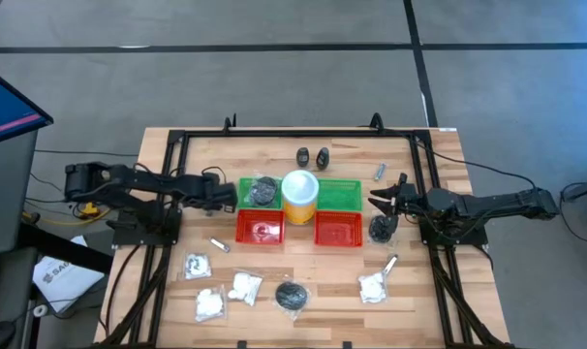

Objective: Pick & Place Travel size toiletries
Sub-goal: Put the nail cutter into the left red basket

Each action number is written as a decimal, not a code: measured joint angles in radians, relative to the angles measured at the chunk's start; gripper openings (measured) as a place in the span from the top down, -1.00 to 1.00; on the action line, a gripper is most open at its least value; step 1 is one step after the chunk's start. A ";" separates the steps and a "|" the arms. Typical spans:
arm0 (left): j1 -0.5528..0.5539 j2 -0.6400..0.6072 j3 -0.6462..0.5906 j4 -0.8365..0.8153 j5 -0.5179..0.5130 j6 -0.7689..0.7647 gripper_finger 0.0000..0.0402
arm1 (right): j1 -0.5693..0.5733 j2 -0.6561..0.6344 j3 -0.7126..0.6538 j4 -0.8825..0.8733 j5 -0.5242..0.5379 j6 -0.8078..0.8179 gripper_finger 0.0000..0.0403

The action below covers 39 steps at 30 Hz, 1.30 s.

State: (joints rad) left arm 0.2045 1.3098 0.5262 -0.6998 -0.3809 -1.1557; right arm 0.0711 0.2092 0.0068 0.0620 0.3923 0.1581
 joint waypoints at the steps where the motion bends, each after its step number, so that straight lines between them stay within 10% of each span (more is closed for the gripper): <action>1: -0.011 -0.014 0.000 0.000 -0.001 0.000 0.76 | 0.000 0.000 0.000 0.000 0.000 0.000 0.46; 20: -0.292 -0.327 0.000 0.148 -0.020 0.135 0.75 | 0.000 0.000 0.000 0.000 0.000 0.000 0.46; 39: -0.408 -0.165 0.001 0.678 0.010 0.632 0.75 | 0.000 0.000 0.000 0.000 0.000 0.000 0.46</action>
State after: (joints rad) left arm -0.2031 1.1450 0.5274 -0.0221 -0.3705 -0.5240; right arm 0.0708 0.2092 0.0067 0.0620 0.3927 0.1585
